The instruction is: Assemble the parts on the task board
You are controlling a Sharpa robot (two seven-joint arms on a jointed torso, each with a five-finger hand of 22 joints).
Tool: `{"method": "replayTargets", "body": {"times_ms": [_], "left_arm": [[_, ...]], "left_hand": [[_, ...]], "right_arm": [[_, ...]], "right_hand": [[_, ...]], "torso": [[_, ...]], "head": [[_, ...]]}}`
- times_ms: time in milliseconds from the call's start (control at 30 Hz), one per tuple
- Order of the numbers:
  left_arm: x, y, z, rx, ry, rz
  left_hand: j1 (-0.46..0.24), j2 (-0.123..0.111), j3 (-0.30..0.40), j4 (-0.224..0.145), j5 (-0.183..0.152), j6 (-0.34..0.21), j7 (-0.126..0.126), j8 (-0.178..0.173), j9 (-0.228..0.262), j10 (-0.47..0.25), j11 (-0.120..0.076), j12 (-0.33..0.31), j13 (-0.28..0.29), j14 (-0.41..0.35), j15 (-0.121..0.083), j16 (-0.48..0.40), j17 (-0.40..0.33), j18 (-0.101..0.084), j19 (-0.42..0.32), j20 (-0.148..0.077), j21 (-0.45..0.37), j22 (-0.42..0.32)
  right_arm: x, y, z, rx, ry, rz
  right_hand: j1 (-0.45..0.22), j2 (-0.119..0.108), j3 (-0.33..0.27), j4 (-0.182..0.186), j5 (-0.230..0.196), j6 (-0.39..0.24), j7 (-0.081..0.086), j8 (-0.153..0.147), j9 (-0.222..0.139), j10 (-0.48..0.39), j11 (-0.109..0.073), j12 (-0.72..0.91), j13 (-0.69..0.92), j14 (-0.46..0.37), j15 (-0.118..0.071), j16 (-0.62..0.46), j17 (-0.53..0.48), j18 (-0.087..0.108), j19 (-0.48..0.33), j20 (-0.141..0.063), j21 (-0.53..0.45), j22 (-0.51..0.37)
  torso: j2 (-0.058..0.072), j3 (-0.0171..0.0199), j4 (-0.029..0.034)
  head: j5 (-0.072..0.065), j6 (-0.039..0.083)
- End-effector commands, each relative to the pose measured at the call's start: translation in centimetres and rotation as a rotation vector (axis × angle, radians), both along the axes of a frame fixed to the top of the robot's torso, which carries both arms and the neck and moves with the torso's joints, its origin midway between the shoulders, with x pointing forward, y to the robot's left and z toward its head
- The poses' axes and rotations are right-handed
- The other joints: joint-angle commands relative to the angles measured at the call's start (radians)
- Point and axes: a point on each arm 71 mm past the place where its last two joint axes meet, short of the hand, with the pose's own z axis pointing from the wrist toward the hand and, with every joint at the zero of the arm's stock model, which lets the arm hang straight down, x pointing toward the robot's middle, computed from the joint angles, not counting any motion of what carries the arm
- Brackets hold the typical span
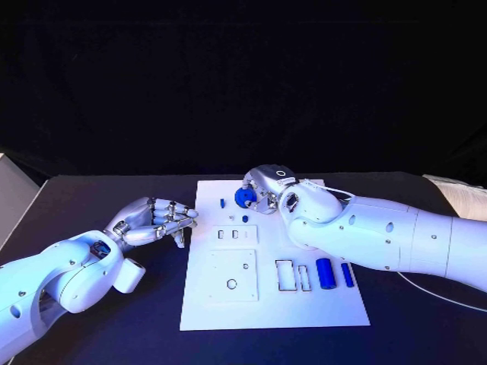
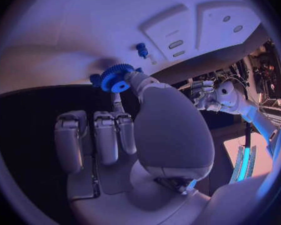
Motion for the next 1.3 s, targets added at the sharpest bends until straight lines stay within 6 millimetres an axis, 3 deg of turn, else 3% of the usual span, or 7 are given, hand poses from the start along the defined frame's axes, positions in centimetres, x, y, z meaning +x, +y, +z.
{"method": "replayTargets", "body": {"times_ms": [33,533,967,1033,1133,1300], "left_arm": [[-0.1,-0.2,0.1,-0.003,-0.002,-0.021],[-0.1,-0.2,0.1,-0.002,-0.001,-0.023],[-0.1,-0.3,0.0,0.000,0.000,-0.025],[-0.1,-0.3,0.0,0.000,0.000,-0.024],[-0.1,-0.3,0.0,0.000,0.000,-0.025],[-0.1,-0.3,0.0,0.001,0.001,-0.025]], "left_hand": [[0.007,0.003,0.003,0.000,-0.002,-0.006,0.001,-0.007,0.001,-0.005,-0.002,-0.004,-0.002,-0.008,0.002,-0.004,-0.001,0.005,-0.007,0.000,0.007,0.001],[0.007,0.003,0.003,0.000,-0.002,-0.006,0.001,-0.007,0.001,-0.005,-0.002,-0.004,-0.002,-0.008,0.002,-0.004,-0.001,0.005,-0.007,0.000,0.007,0.001],[0.006,0.003,0.004,-0.002,-0.002,-0.007,0.001,-0.007,0.003,-0.006,-0.001,-0.004,-0.002,-0.008,0.002,-0.006,-0.001,0.005,-0.010,0.000,0.010,0.003],[0.006,0.003,0.004,-0.002,-0.002,-0.007,0.001,-0.007,0.003,-0.006,-0.001,-0.004,-0.002,-0.008,0.002,-0.006,-0.001,0.005,-0.010,0.000,0.010,0.003],[0.006,0.003,0.004,-0.002,-0.002,-0.007,0.001,-0.007,0.003,-0.006,-0.001,-0.004,-0.002,-0.008,0.002,-0.006,-0.001,0.005,-0.010,0.000,0.010,0.003],[0.006,0.003,0.004,-0.002,-0.002,-0.007,0.001,-0.007,0.003,-0.006,-0.001,-0.004,-0.002,-0.008,0.002,-0.006,-0.001,0.005,-0.010,0.000,0.010,0.003]], "right_arm": [[0.2,0.0,-0.1,-0.025,0.004,-0.014],[0.8,0.2,-0.5,-0.072,0.001,-0.025],[1.1,0.4,-0.9,-0.097,0.034,-0.021],[1.2,0.4,-0.9,-0.093,0.039,-0.021],[1.3,0.4,-1.0,-0.087,0.052,-0.018],[1.3,0.3,-1.1,-0.081,0.070,-0.014]], "right_hand": [[-0.004,0.004,0.007,0.001,-0.004,0.039,-0.015,0.000,0.008,0.106,-0.005,0.003,0.263,0.093,-0.006,0.003,0.221,-0.007,0.103,-0.007,0.004,0.263],[-0.008,0.002,0.010,-0.002,-0.007,0.036,-0.013,-0.003,0.007,0.106,-0.004,0.003,0.263,0.093,-0.005,0.003,0.220,-0.007,0.103,-0.007,0.004,0.263],[-0.033,-0.011,0.012,-0.006,-0.032,0.022,-0.007,-0.017,0.004,0.106,0.002,0.003,0.263,0.093,0.000,0.003,0.220,-0.007,0.103,-0.004,0.004,0.263],[-0.059,-0.018,0.002,0.001,-0.064,-0.004,-0.001,-0.036,-0.003,0.106,0.008,0.003,0.263,0.093,0.006,0.003,0.220,-0.007,0.103,0.000,0.004,0.263],[-0.103,-0.019,-0.028,0.025,-0.080,-0.020,0.004,-0.052,-0.007,0.106,0.012,0.003,0.263,0.093,0.012,0.003,0.222,-0.007,0.103,0.007,0.004,0.263],[-0.161,0.000,-0.087,0.063,-0.081,-0.026,0.005,-0.067,-0.007,0.106,0.014,0.003,0.263,0.094,0.017,0.004,0.225,-0.007,0.103,0.012,0.004,0.263]], "torso": [[-0.001,0.0004,0.0010],[-0.001,-0.0014,0.0008],[-0.001,-0.0006,-0.0008],[-0.001,-0.0004,-0.0013],[0.000,-0.0001,-0.0019],[-0.001,-0.0003,-0.0009]], "head": [[0.001,-0.003],[0.002,-0.004],[0.003,-0.007],[0.003,-0.007],[0.004,-0.008],[0.003,-0.008]]}}
